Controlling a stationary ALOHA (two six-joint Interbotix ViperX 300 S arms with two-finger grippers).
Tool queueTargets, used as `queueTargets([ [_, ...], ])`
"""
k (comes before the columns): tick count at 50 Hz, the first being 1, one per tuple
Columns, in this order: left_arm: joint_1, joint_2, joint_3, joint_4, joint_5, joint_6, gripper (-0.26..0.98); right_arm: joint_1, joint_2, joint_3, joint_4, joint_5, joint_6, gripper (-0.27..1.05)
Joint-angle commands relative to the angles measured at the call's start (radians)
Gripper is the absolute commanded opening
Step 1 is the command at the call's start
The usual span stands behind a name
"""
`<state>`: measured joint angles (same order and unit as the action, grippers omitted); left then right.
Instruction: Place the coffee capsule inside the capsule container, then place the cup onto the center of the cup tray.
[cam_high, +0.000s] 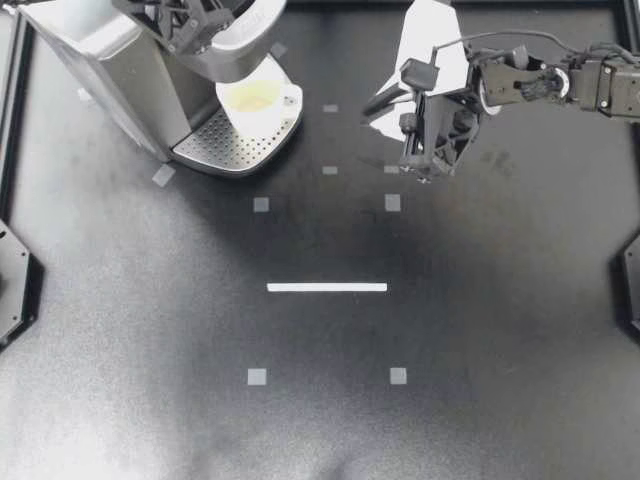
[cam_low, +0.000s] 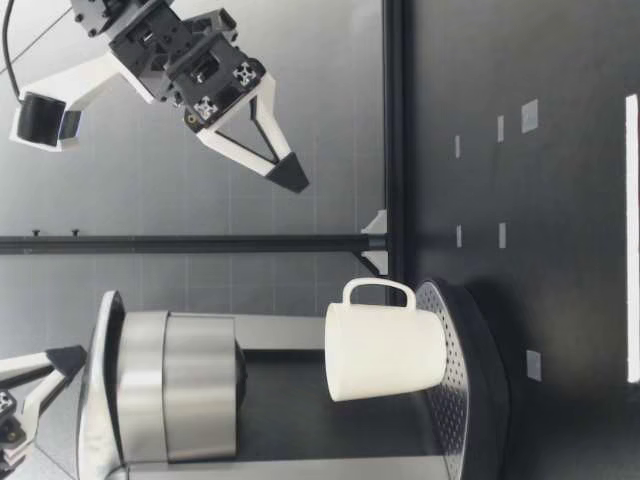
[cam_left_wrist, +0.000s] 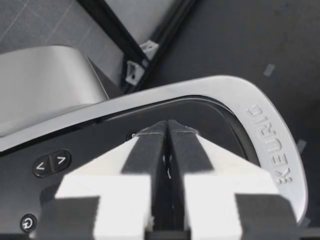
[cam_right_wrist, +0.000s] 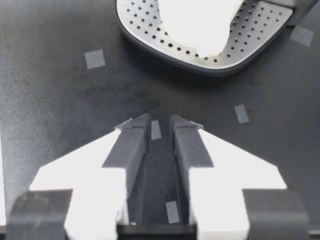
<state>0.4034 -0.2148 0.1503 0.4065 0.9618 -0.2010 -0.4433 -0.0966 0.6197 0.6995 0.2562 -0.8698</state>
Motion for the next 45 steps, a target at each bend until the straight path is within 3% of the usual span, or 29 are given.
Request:
queueTargets([
  [1, 0.049, 0.009, 0.018, 0.006, 0.035, -0.008, 0.08, 0.006, -0.020, -0.012, 0.002, -0.003, 0.000, 0.30],
  [17, 0.066, 0.006, 0.044, 0.009, 0.040, -0.011, 0.08, 0.021, -0.018, -0.012, 0.002, -0.009, 0.000, 0.30],
  [30, 0.067, -0.009, 0.018, 0.015, 0.029, -0.011, 0.08, 0.031, -0.023, -0.011, 0.002, -0.009, 0.002, 0.30],
  [35, 0.046, -0.058, 0.018, 0.014, -0.077, -0.006, 0.08, 0.032, -0.025, -0.011, 0.002, -0.009, 0.003, 0.30],
  [45, 0.015, -0.166, 0.098, 0.006, -0.374, -0.003, 0.08, 0.031, -0.028, -0.011, 0.002, -0.011, 0.005, 0.30],
])
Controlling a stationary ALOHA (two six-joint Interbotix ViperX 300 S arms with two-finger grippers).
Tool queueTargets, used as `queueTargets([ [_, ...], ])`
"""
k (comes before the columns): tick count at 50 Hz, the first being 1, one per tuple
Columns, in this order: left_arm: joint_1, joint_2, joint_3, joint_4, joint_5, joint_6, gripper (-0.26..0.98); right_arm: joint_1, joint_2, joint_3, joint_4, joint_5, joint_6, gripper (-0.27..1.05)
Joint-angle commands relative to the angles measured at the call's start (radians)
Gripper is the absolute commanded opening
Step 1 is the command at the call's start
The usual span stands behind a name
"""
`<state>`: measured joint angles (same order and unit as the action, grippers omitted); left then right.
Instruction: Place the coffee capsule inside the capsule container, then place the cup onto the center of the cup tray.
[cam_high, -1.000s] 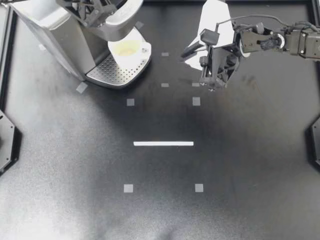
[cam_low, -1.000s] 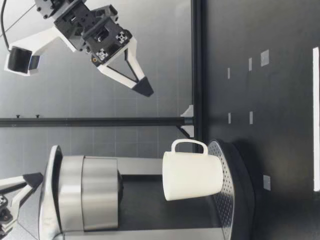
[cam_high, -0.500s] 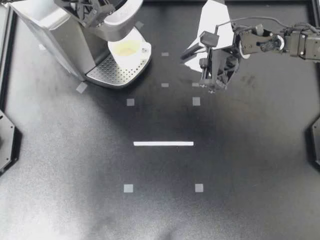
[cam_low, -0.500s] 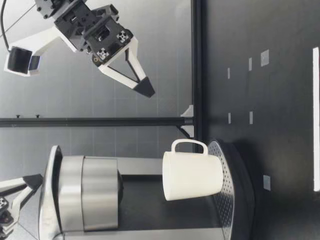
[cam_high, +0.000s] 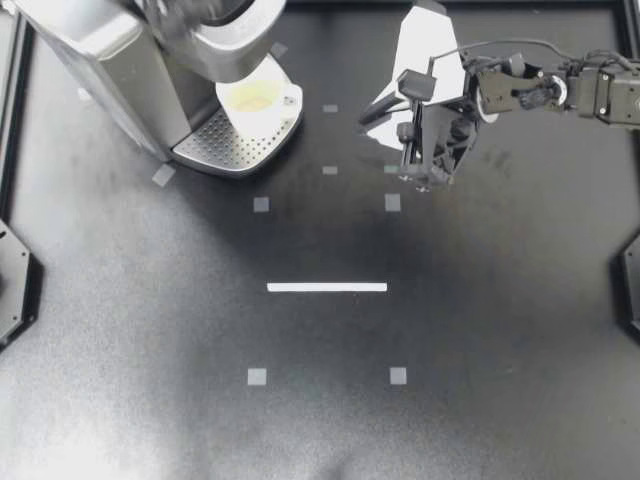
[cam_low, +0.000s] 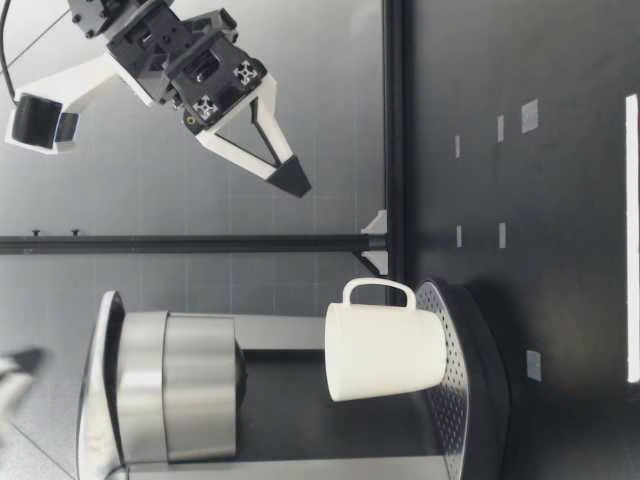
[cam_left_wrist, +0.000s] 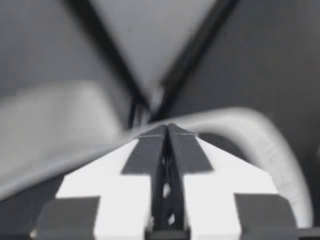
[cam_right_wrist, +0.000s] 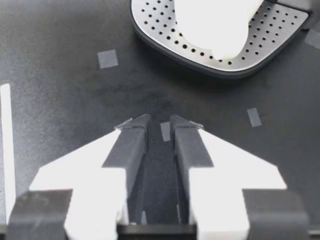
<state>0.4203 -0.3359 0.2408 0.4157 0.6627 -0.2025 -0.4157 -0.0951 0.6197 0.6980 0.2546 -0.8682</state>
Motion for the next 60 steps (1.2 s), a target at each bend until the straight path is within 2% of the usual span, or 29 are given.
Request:
queueTargets([
  [1, -0.002, -0.049, 0.014, -0.005, -0.087, -0.002, 0.08, 0.005, -0.031, -0.011, 0.003, -0.009, 0.003, 0.30],
  [10, -0.014, -0.077, 0.077, -0.014, -0.192, 0.000, 0.08, 0.005, -0.038, -0.014, 0.005, -0.015, 0.006, 0.30],
  [17, -0.048, -0.103, 0.126, -0.015, -0.296, -0.002, 0.08, 0.009, -0.063, -0.011, 0.006, -0.035, 0.006, 0.30],
  [24, -0.089, -0.143, 0.210, -0.015, -0.449, 0.000, 0.08, 0.041, -0.109, 0.011, 0.006, -0.089, 0.006, 0.30],
  [37, -0.140, -0.198, 0.348, -0.029, -0.683, -0.011, 0.08, 0.146, -0.207, 0.077, 0.014, -0.258, 0.060, 0.30],
  [47, -0.201, -0.199, 0.413, -0.034, -0.790, -0.014, 0.08, 0.227, -0.270, 0.104, 0.014, -0.344, 0.147, 0.30],
  [60, -0.225, -0.190, 0.480, -0.058, -0.940, -0.014, 0.08, 0.345, -0.353, 0.172, 0.012, -0.545, 0.230, 0.28],
])
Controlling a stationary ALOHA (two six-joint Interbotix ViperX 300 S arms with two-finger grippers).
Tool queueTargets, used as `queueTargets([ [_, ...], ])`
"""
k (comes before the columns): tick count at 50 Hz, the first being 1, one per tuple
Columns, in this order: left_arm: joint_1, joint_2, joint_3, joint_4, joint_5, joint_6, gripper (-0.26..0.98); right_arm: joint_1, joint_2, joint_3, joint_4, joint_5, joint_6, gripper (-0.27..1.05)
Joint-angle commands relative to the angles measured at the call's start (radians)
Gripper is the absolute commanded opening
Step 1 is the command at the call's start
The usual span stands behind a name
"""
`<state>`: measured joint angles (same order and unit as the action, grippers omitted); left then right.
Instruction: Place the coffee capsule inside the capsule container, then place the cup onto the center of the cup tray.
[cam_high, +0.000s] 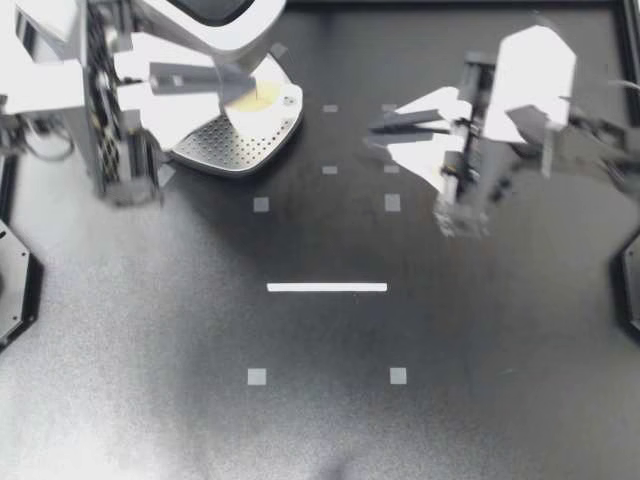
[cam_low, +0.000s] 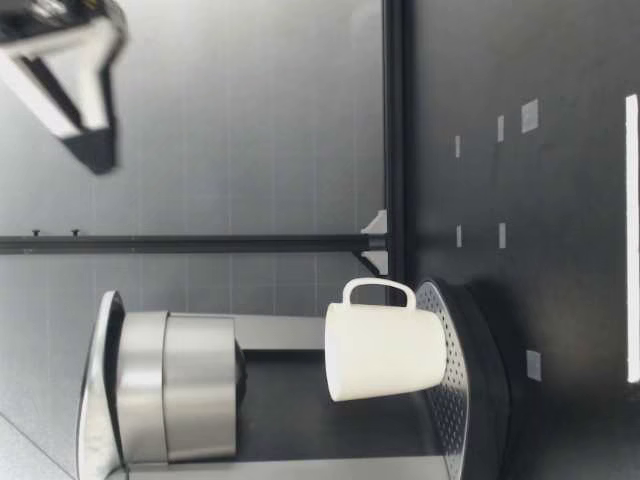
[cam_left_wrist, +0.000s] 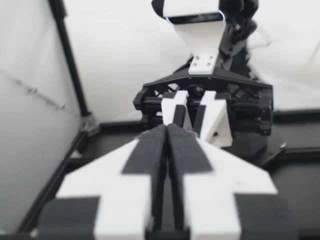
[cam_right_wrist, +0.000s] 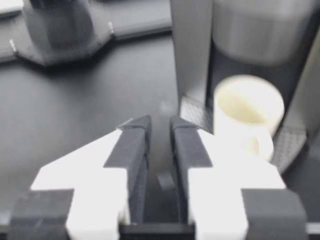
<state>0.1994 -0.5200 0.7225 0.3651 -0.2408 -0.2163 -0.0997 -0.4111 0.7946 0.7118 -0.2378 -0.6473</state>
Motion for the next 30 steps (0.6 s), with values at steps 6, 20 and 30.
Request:
queueTargets([
  [6, -0.005, 0.002, 0.025, -0.008, -0.077, 0.000, 0.08, 0.061, -0.071, 0.017, -0.005, -0.120, 0.040, 0.26],
  [20, -0.005, 0.041, 0.064, -0.026, -0.172, -0.041, 0.08, 0.104, -0.092, 0.031, -0.011, -0.153, 0.063, 0.15],
  [30, -0.005, 0.061, 0.078, -0.025, -0.221, -0.061, 0.08, 0.130, -0.086, 0.035, -0.025, -0.161, 0.061, 0.12],
])
